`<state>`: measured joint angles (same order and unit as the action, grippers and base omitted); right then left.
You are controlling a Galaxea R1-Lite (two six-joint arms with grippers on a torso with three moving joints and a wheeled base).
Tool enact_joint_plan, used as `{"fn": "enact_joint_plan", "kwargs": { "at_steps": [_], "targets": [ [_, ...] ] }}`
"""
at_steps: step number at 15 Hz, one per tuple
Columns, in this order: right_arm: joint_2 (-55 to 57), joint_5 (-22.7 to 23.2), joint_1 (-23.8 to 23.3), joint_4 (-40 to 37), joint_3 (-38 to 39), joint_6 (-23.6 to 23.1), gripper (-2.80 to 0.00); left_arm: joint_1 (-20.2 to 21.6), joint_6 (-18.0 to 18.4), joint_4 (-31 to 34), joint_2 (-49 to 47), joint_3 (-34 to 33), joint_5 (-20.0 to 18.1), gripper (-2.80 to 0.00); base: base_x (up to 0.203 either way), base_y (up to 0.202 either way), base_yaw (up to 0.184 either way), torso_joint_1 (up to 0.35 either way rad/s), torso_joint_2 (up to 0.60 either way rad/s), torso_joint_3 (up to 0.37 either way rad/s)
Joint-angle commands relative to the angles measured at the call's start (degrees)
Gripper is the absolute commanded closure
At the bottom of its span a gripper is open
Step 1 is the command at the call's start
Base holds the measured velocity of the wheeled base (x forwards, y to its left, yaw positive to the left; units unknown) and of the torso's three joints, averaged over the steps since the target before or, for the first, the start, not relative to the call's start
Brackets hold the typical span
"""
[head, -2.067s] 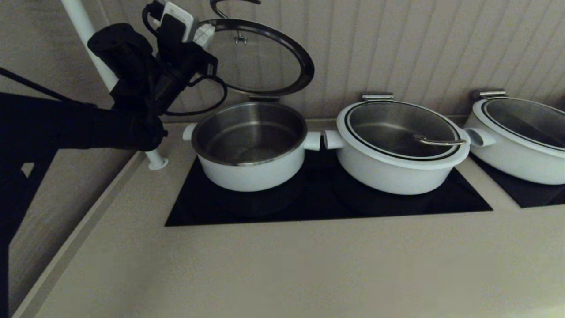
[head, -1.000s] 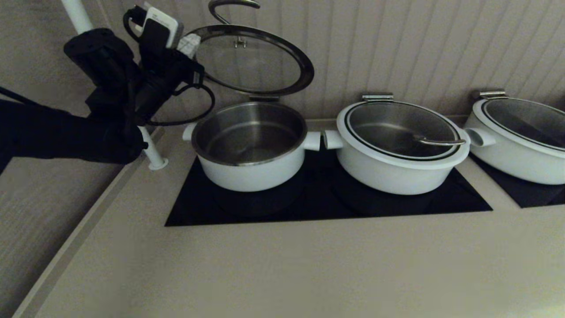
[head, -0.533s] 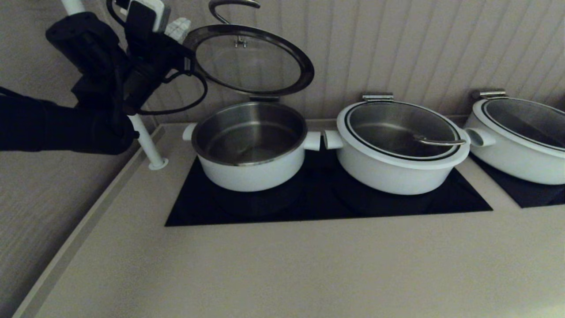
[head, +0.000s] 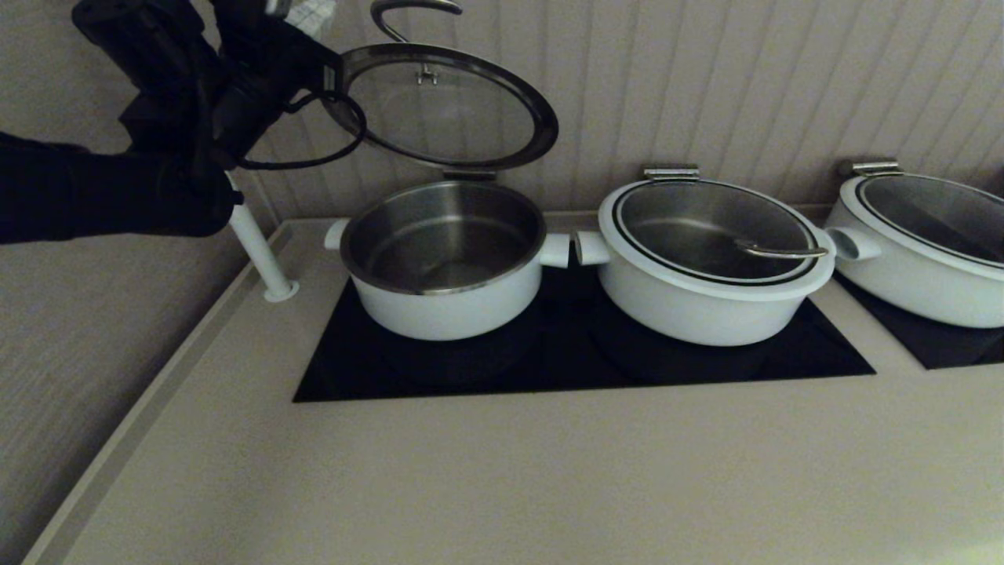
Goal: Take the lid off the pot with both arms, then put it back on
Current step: Close the pot lid
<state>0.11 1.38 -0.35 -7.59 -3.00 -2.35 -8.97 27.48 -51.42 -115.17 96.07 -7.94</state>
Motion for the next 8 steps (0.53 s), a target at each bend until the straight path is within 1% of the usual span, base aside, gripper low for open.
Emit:
{"fn": "enact_joint_plan", "kwargs": {
  "at_steps": [1, 4, 8],
  "targets": [
    [0.0, 0.0, 0.0, -0.1, 0.0, 0.0, 0.0, 0.0, 0.2, 0.5, -1.3, 2.0, -0.1, 0.0, 0.0, 0.0, 0.0, 0.0, 0.0, 0.0],
    [0.0, 0.0, 0.0, 0.0, 0.0, 0.0, 0.0, 0.0, 0.5, 2.6, -2.2, 4.3, -0.1, 0.0, 0.0, 0.0, 0.0, 0.0, 0.0, 0.0],
    [0.0, 0.0, 0.0, 0.0, 0.0, 0.0, 0.0, -0.1, 0.6, 3.0, -3.1, 4.5, -0.1, 0.0, 0.0, 0.0, 0.0, 0.0, 0.0, 0.0]
  ]
}}
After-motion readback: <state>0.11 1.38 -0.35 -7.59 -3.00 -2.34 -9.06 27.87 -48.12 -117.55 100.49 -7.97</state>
